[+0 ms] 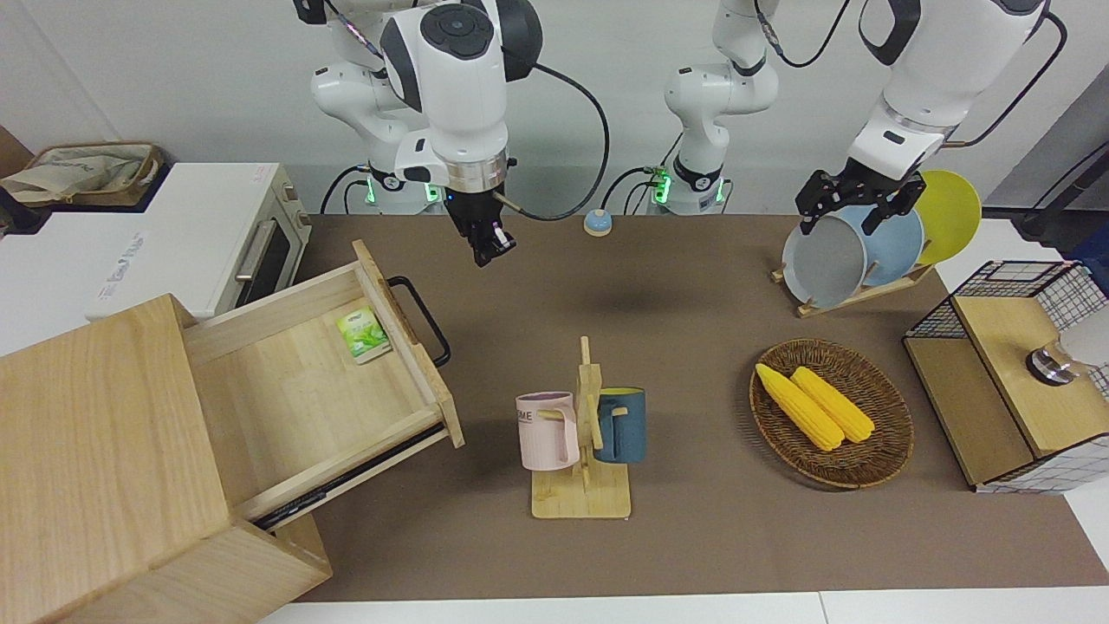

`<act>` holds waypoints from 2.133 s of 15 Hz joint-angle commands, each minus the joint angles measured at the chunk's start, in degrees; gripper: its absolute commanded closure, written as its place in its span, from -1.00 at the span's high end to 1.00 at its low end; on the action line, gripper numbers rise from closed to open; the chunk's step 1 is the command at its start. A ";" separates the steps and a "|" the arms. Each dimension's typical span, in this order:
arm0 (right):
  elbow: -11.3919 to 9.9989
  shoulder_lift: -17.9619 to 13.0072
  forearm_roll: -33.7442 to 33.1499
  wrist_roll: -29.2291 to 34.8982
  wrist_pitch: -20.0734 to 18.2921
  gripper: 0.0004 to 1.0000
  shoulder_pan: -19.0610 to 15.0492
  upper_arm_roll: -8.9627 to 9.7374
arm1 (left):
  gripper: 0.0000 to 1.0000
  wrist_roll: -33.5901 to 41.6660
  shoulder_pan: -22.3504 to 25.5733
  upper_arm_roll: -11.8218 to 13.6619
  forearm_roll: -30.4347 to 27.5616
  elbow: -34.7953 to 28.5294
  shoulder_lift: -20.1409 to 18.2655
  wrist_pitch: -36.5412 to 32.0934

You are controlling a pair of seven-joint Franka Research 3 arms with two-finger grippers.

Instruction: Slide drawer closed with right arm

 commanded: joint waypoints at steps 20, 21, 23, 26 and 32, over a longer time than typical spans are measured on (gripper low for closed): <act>-3.49 6.51 -2.73 0.37 11.93 -1.00 -5.57 -1.49 | 0.99 0.55 0.22 -0.37 0.98 1.40 0.65 -1.13; -2.69 6.95 -2.73 -0.59 12.01 -1.00 -6.53 -1.49 | 0.99 0.55 0.22 -0.37 0.98 1.49 0.65 -1.13; -1.38 7.56 -2.73 -2.62 12.01 -1.00 -7.94 -1.49 | 0.99 0.55 0.22 -0.37 0.98 1.40 0.65 -1.13; 1.08 9.23 -2.73 -3.67 12.01 -1.00 -9.34 -1.49 | 0.99 0.55 0.22 -0.37 0.98 1.40 0.65 -1.13; 3.55 11.08 -2.55 -9.38 11.93 -1.00 -14.26 -1.14 | 0.99 0.55 0.22 -0.37 0.98 1.49 0.65 -1.13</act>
